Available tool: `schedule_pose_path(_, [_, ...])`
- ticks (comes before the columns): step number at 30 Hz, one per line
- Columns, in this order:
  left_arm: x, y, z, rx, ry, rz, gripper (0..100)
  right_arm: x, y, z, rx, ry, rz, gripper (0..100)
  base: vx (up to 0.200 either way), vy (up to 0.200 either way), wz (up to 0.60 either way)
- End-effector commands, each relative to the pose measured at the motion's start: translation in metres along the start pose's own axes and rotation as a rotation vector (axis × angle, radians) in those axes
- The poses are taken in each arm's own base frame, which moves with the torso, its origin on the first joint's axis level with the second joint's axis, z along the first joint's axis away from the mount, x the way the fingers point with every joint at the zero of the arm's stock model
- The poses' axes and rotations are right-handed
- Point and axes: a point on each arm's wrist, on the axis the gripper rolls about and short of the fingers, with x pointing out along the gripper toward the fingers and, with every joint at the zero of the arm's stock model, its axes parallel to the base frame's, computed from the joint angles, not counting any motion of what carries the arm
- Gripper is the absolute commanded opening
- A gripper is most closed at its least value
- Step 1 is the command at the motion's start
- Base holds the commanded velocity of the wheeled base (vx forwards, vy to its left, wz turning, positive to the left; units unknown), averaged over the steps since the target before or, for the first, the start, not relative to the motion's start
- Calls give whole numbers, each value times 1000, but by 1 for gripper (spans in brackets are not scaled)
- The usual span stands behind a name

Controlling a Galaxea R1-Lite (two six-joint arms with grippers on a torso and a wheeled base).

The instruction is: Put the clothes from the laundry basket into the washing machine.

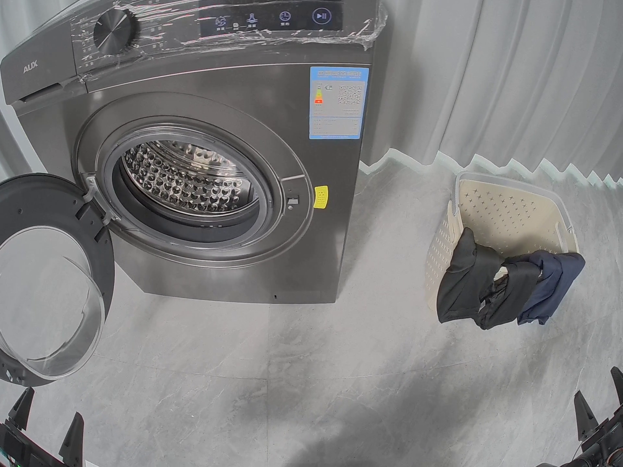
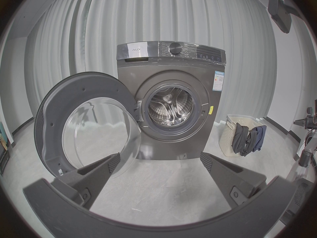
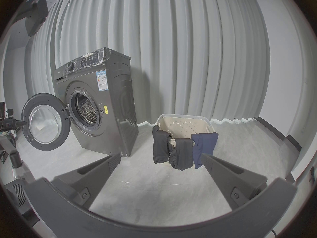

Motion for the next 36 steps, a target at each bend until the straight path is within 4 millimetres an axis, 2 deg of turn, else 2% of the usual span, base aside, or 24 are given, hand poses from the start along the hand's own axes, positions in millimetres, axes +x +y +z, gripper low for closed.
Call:
schedule_pose_path(1, [0,0,-5,0,6,1,100,0,0,-4,0,1,0,100,0,-200,0])
schedule_pose_path(11, [0,0,-5,0,6,-1,100,0,0,-4,0,1,1,100,0,-200,0])
schedule_pose_path(32, [0,0,-5,0,6,1,100,0,0,-4,0,1,0,100,0,0,0])
schedule_pose_path(36, [0,0,-5,0,6,-1,100,0,0,-4,0,1,1,100,0,-200,0])
